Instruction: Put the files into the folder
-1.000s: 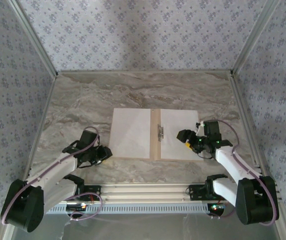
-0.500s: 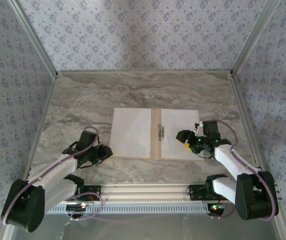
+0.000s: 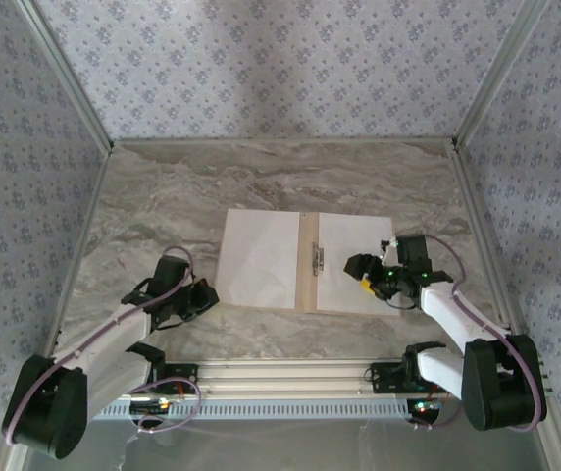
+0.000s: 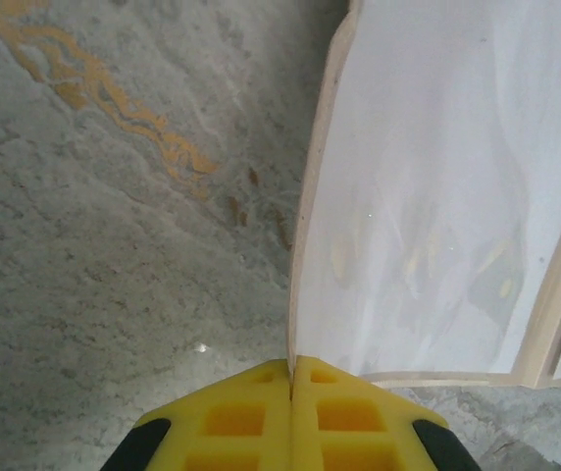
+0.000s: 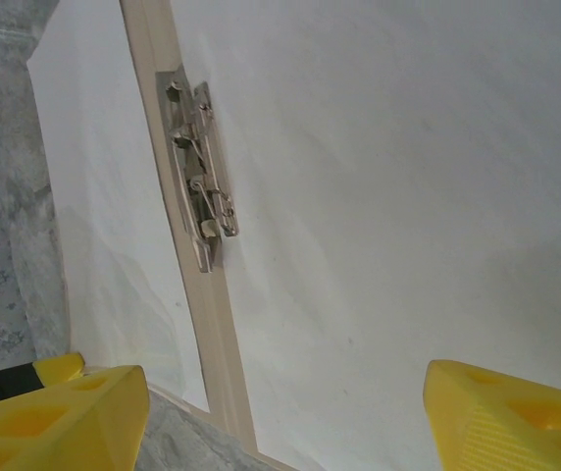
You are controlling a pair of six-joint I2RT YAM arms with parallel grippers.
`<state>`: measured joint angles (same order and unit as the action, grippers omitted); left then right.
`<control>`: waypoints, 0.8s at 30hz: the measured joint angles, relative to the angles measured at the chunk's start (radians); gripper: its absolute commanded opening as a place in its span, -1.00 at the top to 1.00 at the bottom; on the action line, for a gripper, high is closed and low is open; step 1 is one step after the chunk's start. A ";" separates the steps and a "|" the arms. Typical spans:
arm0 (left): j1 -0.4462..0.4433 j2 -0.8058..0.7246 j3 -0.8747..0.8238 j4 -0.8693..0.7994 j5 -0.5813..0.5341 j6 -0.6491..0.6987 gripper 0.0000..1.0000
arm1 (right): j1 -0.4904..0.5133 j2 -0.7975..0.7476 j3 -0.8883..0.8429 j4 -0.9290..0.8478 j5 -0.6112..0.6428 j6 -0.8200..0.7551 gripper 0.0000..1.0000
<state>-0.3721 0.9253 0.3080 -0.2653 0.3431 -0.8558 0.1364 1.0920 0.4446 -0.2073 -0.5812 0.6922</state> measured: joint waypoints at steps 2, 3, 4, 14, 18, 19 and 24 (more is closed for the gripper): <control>0.000 -0.040 0.033 -0.061 -0.016 0.013 0.90 | 0.002 -0.005 0.017 -0.008 -0.004 0.000 -0.52; 0.000 -0.057 0.062 -0.106 -0.029 0.020 0.90 | 0.002 -0.012 0.027 -0.014 -0.006 0.000 -0.52; 0.000 -0.069 0.092 -0.144 -0.043 0.025 0.90 | 0.002 -0.020 0.036 -0.021 -0.008 0.000 -0.52; 0.003 -0.071 0.477 -0.559 -0.206 0.126 0.96 | 0.002 -0.090 0.109 -0.077 -0.012 0.000 -0.52; -0.016 -0.039 0.623 -0.691 -0.284 0.174 0.96 | 0.002 -0.090 0.116 -0.099 -0.018 0.000 -0.52; -0.023 -0.034 0.656 -0.716 -0.300 0.185 0.96 | 0.002 -0.090 0.116 -0.104 -0.018 0.000 -0.52; -0.087 0.008 0.826 -0.852 -0.422 0.241 0.96 | 0.002 -0.090 0.116 -0.115 -0.018 0.000 -0.52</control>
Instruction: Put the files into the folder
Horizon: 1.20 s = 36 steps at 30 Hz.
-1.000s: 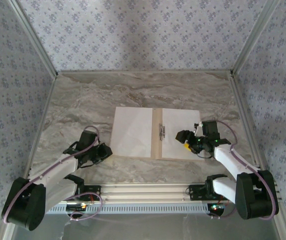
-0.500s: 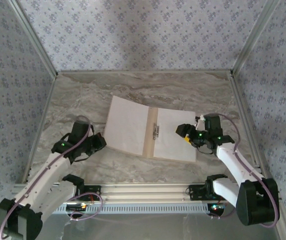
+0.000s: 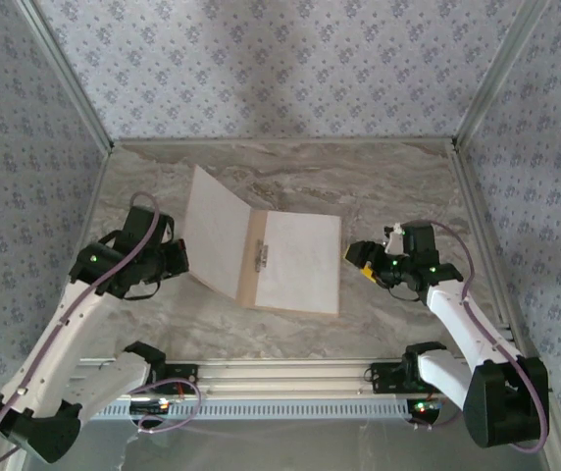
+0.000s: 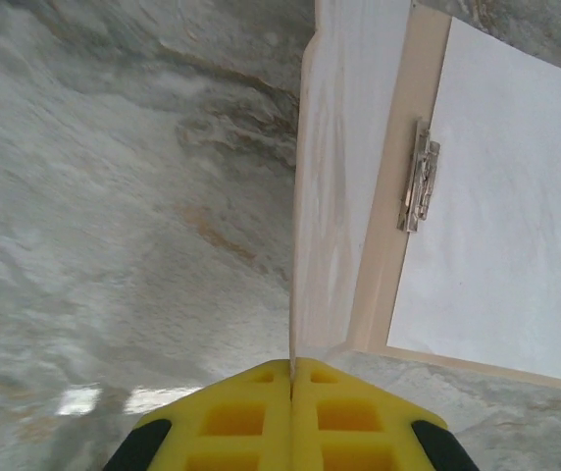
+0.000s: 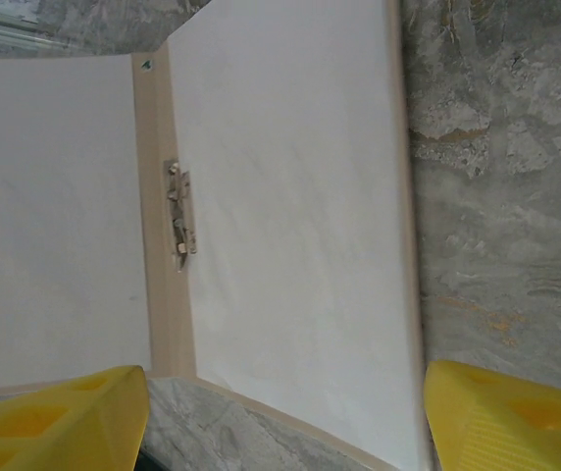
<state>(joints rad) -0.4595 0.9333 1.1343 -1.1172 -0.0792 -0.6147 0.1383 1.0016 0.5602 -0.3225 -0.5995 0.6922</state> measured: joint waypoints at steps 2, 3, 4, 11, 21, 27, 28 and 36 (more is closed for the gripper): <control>-0.028 0.021 0.044 -0.042 -0.053 0.017 0.96 | 0.000 0.000 0.000 -0.002 0.000 0.000 -0.52; -0.040 0.031 0.061 -0.060 -0.077 0.024 0.97 | 0.000 0.000 0.000 -0.003 0.000 0.000 -0.52; -0.050 0.037 0.070 -0.071 -0.096 0.028 0.97 | 0.000 0.000 0.000 -0.003 0.000 0.000 -0.52; -0.204 0.095 0.155 -0.168 -0.238 0.026 1.00 | 0.002 0.000 0.000 -0.004 0.000 0.000 -0.52; -0.484 0.257 0.304 -0.216 -0.377 -0.047 1.00 | 0.016 0.009 0.025 -0.017 -0.008 0.000 -0.53; -0.606 0.393 0.356 -0.206 -0.402 -0.086 1.00 | 0.022 0.021 0.057 -0.044 -0.019 0.001 -0.53; -0.618 0.411 0.361 -0.198 -0.404 -0.088 1.00 | 0.022 0.025 0.061 -0.051 -0.019 0.002 -0.53; -0.676 0.550 0.385 -0.096 -0.361 -0.102 1.00 | 0.021 0.033 0.132 -0.188 0.026 0.034 -0.50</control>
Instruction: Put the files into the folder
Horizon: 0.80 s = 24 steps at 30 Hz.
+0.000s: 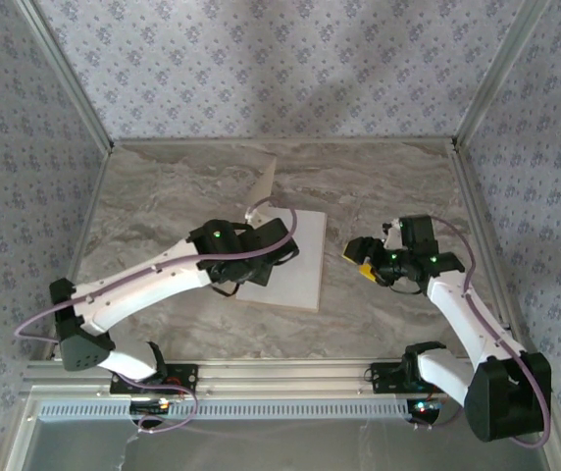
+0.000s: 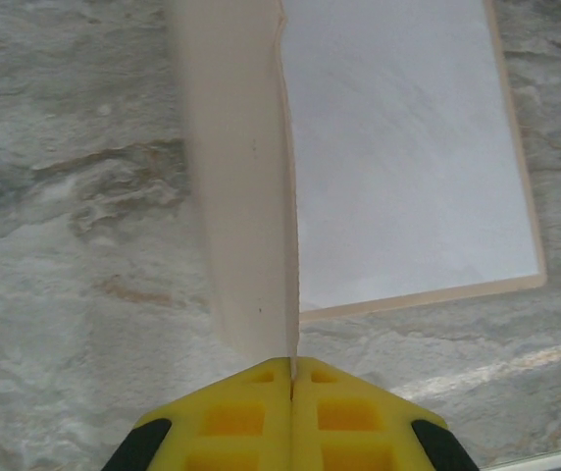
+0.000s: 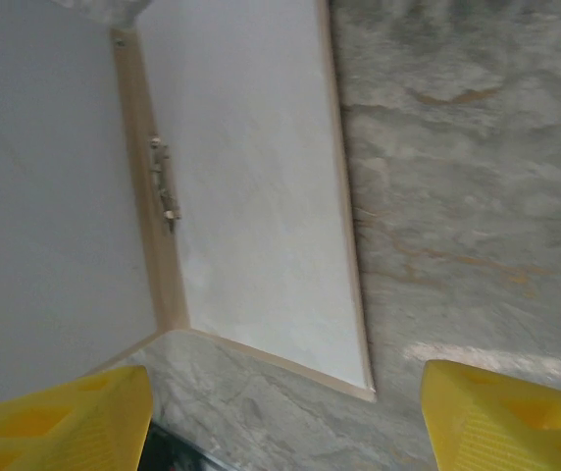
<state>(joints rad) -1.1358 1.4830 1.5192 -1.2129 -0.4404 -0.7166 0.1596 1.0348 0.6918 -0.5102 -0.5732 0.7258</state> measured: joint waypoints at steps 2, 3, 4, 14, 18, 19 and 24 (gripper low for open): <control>-0.003 0.036 0.014 0.023 0.021 0.001 1.00 | 0.000 -0.003 0.035 -0.059 0.044 0.000 -0.51; -0.003 0.056 0.025 0.035 0.034 0.001 1.00 | 0.000 -0.008 0.050 -0.082 0.066 -0.001 -0.51; -0.003 0.074 0.035 0.045 0.042 0.002 1.00 | 0.000 -0.014 0.061 -0.103 0.084 -0.002 -0.51; -0.003 0.285 0.190 0.114 0.097 0.020 1.00 | -0.032 -0.056 0.082 -0.230 0.167 -0.027 -0.53; -0.003 0.377 0.268 0.122 0.126 0.032 1.00 | -0.061 -0.069 0.085 -0.259 0.166 -0.034 -0.57; -0.003 0.400 0.283 0.129 0.138 0.035 1.00 | -0.066 -0.072 0.086 -0.263 0.166 -0.034 -0.57; -0.003 0.485 0.329 0.151 0.169 0.043 0.92 | -0.079 -0.082 0.089 -0.276 0.159 -0.039 -0.57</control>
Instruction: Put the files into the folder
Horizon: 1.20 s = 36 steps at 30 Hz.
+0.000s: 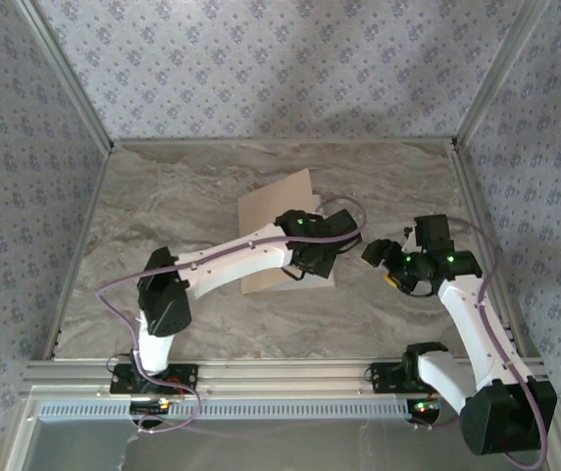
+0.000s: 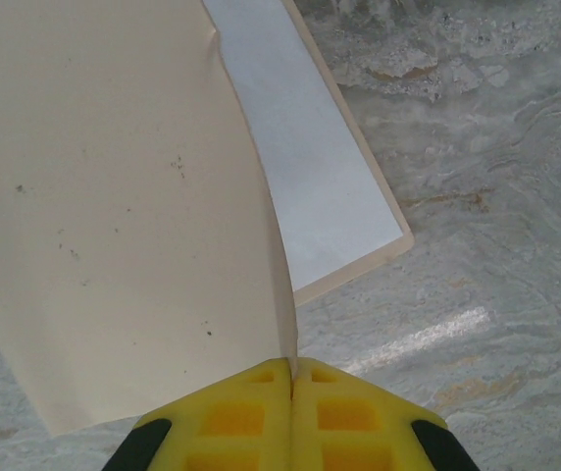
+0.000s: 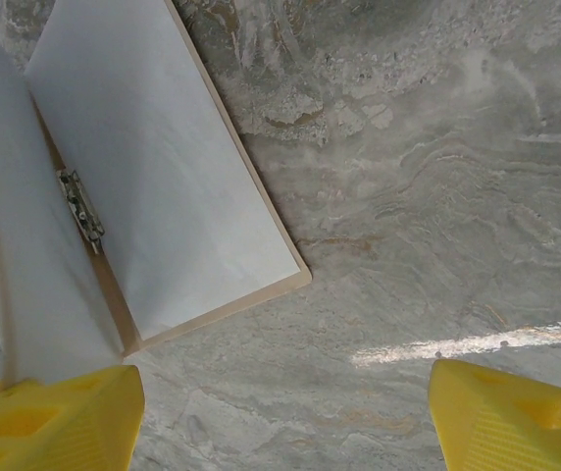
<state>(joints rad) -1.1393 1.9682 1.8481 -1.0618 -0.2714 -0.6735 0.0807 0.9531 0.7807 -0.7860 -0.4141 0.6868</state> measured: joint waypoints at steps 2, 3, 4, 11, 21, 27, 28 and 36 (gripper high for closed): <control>0.000 0.033 0.022 0.002 0.013 0.003 0.91 | -0.006 -0.003 0.000 0.000 -0.009 -0.004 -0.57; 0.000 0.047 0.028 0.008 0.018 0.003 0.89 | -0.009 -0.004 0.000 0.000 -0.012 -0.006 -0.57; 0.000 0.060 0.031 0.015 0.023 0.003 0.86 | -0.012 -0.005 0.000 0.000 -0.016 -0.007 -0.57; -0.008 0.129 0.098 0.018 0.064 0.011 0.39 | -0.052 -0.005 0.000 -0.003 -0.044 -0.026 -0.61; -0.021 0.122 0.128 0.046 0.077 0.055 0.37 | -0.142 -0.013 -0.013 0.036 -0.107 -0.026 -0.60; -0.007 -0.014 -0.014 0.118 0.018 0.130 -0.01 | -0.138 -0.015 -0.008 0.077 -0.071 -0.057 -0.62; 0.003 -0.056 -0.057 0.143 0.005 0.144 -0.14 | -0.131 -0.015 -0.005 0.087 -0.058 -0.067 -0.65; 0.245 -0.506 -0.522 0.456 -0.199 0.244 -0.93 | -0.074 -0.015 0.014 0.201 0.108 -0.140 -1.00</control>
<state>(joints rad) -0.8940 1.4620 1.3262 -0.6060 -0.4706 -0.4294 0.0071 0.9382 0.7944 -0.5854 -0.3061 0.5465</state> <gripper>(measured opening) 0.926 0.986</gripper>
